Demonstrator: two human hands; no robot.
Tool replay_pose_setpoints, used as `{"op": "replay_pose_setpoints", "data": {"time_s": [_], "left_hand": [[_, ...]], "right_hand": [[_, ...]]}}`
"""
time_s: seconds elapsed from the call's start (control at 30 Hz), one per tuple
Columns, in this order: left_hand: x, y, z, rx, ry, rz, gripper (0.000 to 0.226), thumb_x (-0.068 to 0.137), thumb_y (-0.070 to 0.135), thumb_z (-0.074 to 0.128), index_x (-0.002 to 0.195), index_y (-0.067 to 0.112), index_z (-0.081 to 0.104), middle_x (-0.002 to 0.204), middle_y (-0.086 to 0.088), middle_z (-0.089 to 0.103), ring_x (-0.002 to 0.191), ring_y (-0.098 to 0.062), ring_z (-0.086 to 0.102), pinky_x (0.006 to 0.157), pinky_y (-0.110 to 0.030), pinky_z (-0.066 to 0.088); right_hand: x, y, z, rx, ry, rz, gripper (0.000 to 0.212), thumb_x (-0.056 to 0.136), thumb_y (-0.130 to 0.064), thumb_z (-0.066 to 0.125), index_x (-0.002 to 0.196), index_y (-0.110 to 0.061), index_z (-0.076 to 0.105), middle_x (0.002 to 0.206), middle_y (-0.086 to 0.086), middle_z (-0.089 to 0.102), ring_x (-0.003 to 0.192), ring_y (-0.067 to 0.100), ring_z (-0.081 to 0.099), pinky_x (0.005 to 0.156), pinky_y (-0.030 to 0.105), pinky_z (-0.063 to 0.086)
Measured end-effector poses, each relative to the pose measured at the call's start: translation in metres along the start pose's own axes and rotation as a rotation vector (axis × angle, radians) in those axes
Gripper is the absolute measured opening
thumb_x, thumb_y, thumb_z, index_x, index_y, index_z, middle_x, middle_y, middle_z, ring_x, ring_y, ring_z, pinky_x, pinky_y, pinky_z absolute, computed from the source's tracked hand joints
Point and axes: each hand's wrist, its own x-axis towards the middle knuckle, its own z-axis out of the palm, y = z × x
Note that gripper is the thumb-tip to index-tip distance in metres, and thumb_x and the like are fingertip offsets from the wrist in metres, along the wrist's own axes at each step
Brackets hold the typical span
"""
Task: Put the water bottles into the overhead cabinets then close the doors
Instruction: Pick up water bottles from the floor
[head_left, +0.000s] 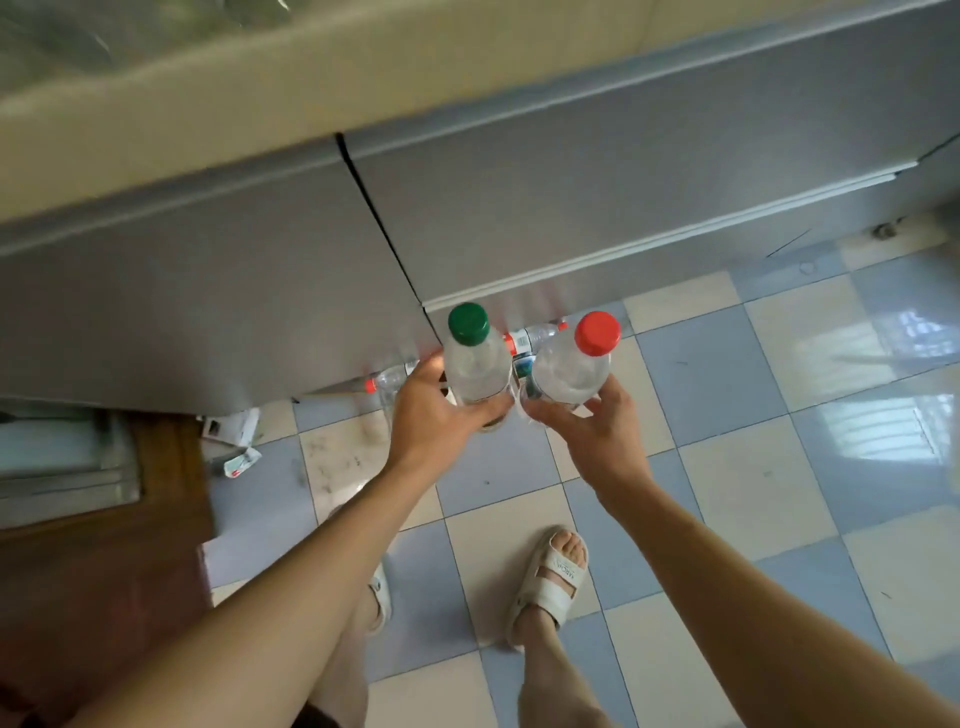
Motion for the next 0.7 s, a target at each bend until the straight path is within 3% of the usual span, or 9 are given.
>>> {"op": "replay_pose_setpoints", "data": {"time_s": [0.13,0.23,0.3,0.4,0.5,0.7], "left_hand": [[-0.041,0.064,-0.045,-0.063,0.06,0.029,0.058,0.065,0.05,0.09,0.112,0.033,0.061,0.109,0.016,0.067,0.103,-0.001,0.061,0.074,-0.012,0.043],[-0.071,0.102,-0.085,-0.106,0.1,0.026,0.057,0.064,0.052,0.089,0.109,0.028,0.063,0.108,0.01,0.069,0.103,-0.008,0.063,0.08,-0.02,0.049],[-0.086,0.128,-0.116,-0.151,0.13,0.022,0.061,0.064,0.052,0.089,0.113,0.025,0.065,0.11,0.007,0.071,0.104,-0.011,0.065,0.087,-0.028,0.054],[-0.105,0.168,-0.171,-0.251,0.19,0.026,0.058,0.063,0.049,0.089,0.113,0.032,0.065,0.103,0.016,0.073,0.097,-0.001,0.068,0.077,-0.016,0.055],[-0.115,0.212,-0.231,-0.34,0.263,0.128,0.047,0.062,0.043,0.091,0.1,0.036,0.065,0.093,0.028,0.072,0.088,0.009,0.067,0.064,-0.004,0.048],[-0.122,0.301,-0.357,-0.418,0.336,0.401,0.046,0.057,0.053,0.086,0.098,0.042,0.07,0.097,0.019,0.075,0.089,0.001,0.07,0.067,-0.011,0.052]], "right_hand": [[-0.04,-0.073,-0.001,-0.001,-0.028,-0.074,0.051,0.076,-0.032,0.088,0.118,-0.037,0.062,0.107,-0.024,0.07,0.102,-0.005,0.064,0.074,0.006,0.051],[-0.07,-0.12,0.001,-0.001,-0.065,-0.1,0.048,0.077,-0.031,0.087,0.117,-0.039,0.062,0.108,-0.017,0.071,0.101,0.003,0.066,0.077,0.016,0.056],[-0.087,-0.153,0.003,0.015,-0.099,-0.111,0.048,0.077,-0.028,0.087,0.118,-0.037,0.063,0.106,-0.015,0.073,0.096,0.002,0.068,0.071,0.015,0.055],[-0.109,-0.209,0.014,0.036,-0.171,-0.131,0.048,0.077,-0.027,0.087,0.117,-0.034,0.062,0.1,-0.02,0.074,0.092,-0.001,0.07,0.067,0.01,0.053],[-0.124,-0.273,0.032,0.044,-0.19,-0.195,0.046,0.077,-0.022,0.087,0.115,-0.032,0.063,0.098,-0.017,0.075,0.09,0.002,0.071,0.066,0.012,0.054],[-0.147,-0.424,0.084,0.083,-0.142,-0.445,0.041,0.078,-0.033,0.086,0.111,-0.042,0.062,0.102,-0.021,0.074,0.094,-0.002,0.069,0.073,0.013,0.054]]}}
